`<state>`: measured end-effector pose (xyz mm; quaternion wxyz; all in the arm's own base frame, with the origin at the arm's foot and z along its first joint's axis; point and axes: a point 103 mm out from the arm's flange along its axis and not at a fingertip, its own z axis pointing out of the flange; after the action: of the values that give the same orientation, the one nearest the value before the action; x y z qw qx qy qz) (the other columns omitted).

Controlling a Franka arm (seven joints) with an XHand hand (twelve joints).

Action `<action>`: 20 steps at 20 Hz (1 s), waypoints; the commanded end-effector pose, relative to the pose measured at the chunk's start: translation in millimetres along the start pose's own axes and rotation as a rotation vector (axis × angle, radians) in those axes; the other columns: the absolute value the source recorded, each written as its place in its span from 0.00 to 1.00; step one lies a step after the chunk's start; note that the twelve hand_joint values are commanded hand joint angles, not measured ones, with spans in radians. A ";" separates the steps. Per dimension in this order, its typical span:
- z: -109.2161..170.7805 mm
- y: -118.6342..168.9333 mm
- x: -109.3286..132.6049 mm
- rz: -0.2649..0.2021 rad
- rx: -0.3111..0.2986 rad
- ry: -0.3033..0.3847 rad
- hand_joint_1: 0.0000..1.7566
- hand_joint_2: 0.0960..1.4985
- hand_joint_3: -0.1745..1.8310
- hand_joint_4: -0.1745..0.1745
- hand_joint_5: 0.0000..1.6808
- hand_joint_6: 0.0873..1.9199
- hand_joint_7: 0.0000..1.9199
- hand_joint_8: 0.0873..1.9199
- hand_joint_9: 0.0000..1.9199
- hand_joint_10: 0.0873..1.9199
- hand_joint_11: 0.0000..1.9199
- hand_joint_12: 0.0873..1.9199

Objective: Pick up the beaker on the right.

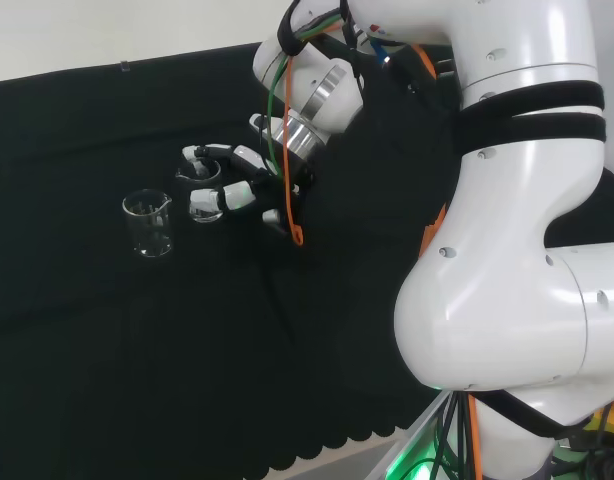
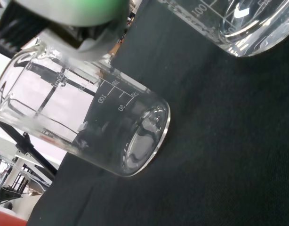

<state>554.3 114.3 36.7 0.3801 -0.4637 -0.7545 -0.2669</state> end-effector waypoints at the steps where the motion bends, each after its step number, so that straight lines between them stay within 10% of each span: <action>1: 1.6 1.1 1.9 -0.001 0.003 -0.006 0.53 0.25 0.43 0.24 0.26 0.00 0.18 0.36 0.22 0.33 0.00 0.62; 20: 2.7 4.5 -4.8 0.020 -0.013 -0.001 0.54 0.25 0.43 0.26 0.30 0.02 0.21 0.35 0.23 0.33 0.00 0.63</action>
<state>557.6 119.1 34.7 0.3790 -0.4716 -0.7494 -0.2689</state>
